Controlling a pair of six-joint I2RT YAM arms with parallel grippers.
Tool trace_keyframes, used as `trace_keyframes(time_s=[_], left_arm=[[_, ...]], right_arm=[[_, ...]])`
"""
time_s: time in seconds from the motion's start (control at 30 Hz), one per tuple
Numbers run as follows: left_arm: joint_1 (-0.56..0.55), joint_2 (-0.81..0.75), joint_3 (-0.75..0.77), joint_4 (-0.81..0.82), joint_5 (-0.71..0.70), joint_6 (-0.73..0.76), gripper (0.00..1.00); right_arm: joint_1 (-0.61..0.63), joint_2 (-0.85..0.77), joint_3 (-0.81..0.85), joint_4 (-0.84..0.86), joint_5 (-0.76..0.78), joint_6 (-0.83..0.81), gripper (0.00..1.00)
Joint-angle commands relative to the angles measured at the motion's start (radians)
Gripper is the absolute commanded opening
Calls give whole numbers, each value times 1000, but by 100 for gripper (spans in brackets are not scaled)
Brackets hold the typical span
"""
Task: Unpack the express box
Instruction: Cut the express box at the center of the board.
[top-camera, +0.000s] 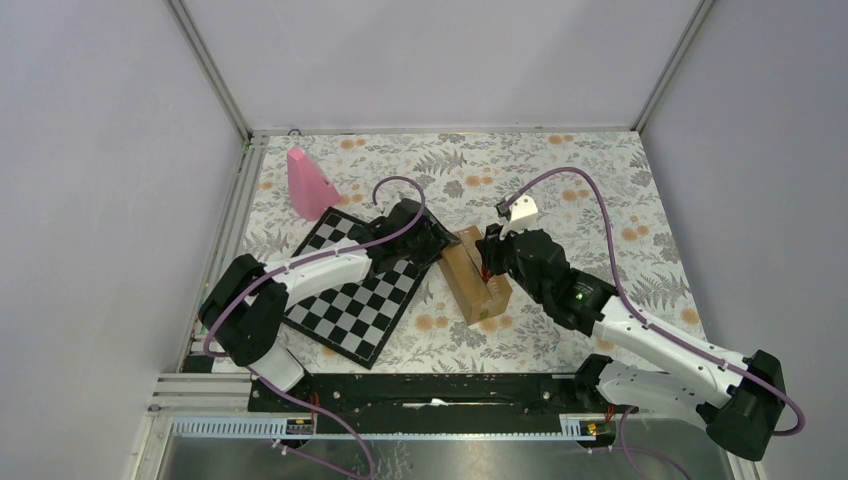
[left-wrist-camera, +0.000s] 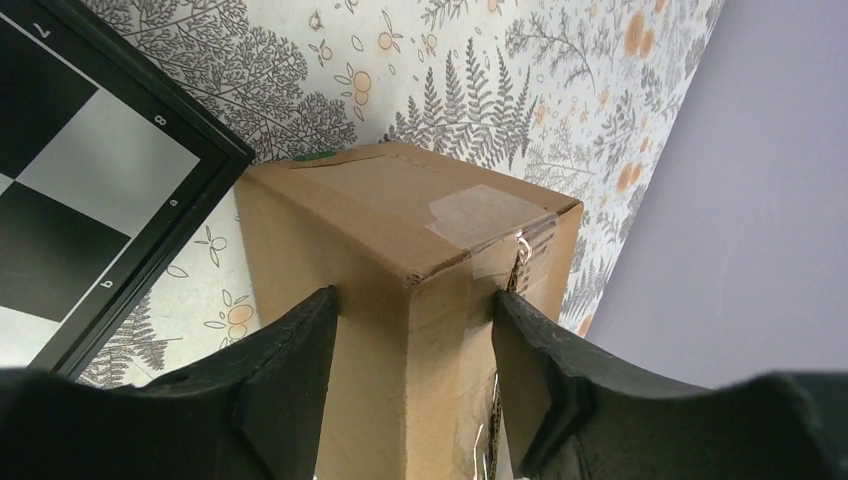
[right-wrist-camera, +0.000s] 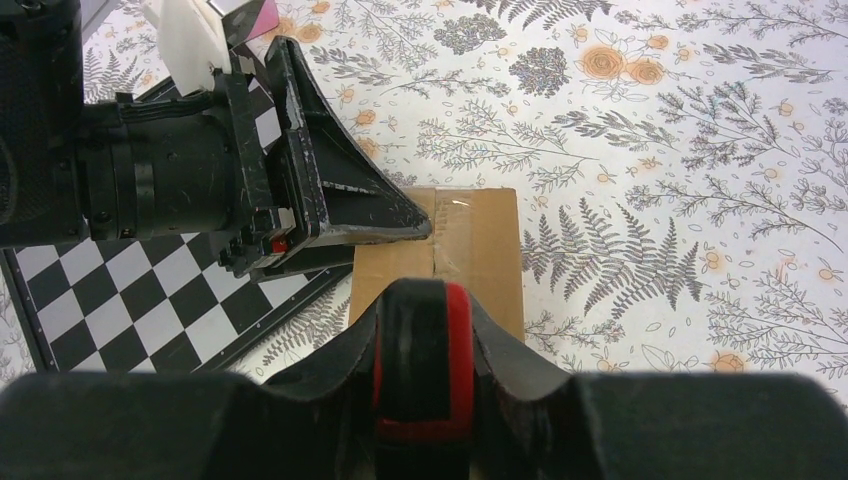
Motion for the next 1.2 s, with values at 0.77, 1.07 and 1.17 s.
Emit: trace_keyframes(time_s=[0.77,1.07,1.17], left_arm=[[-16,57,29,-79,-208,-112,0],[-19,59,28,-80,-209,-118,0],[-18,61,28,-80,-209,-119,0]], right_arm=[[41,65,148,3,143,-7,0],[41,32,112,-12,150,-2,0],[43,11,96,-14,167,-4,0]])
